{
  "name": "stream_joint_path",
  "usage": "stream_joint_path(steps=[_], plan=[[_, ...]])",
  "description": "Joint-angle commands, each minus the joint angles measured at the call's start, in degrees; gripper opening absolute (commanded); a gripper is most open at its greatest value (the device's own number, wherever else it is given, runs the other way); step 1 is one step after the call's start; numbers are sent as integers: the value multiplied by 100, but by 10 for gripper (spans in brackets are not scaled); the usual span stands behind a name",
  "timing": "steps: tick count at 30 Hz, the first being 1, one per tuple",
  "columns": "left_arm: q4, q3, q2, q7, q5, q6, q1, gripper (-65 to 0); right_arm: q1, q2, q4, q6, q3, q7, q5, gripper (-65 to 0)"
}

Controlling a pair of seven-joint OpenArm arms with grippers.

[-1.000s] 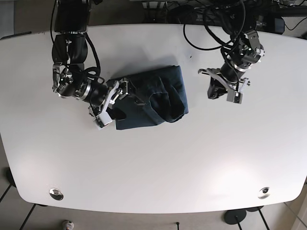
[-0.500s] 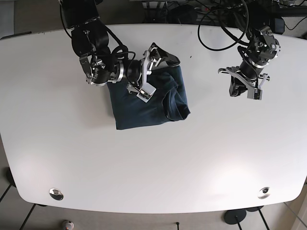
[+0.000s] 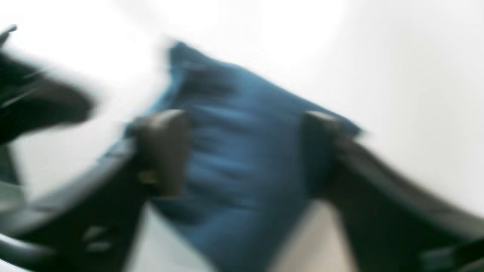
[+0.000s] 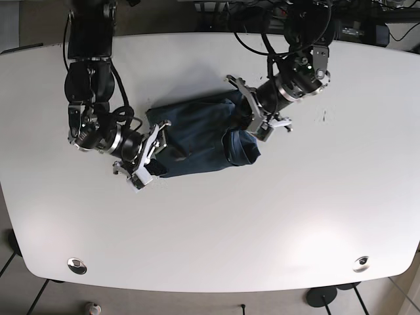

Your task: Fold the T-shirt properly

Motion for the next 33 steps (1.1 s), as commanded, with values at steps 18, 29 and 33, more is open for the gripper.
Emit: stream_joint_path(steps=[18, 29, 33], plan=[[-1710, 148, -283, -834, -79, -13, 40, -628, 1670, 280, -4101, 43, -1059, 4044, -1785, -579], [-3970, -344, -318, -869, -79, -22, -2061, -628, 228, 658, -2905, 43, -365, 4027, -1777, -583], [-5016, -344, -309, -1062, -79, -22, -3002, -628, -501, 658, -2131, 43, -312, 4027, -1777, -583]])
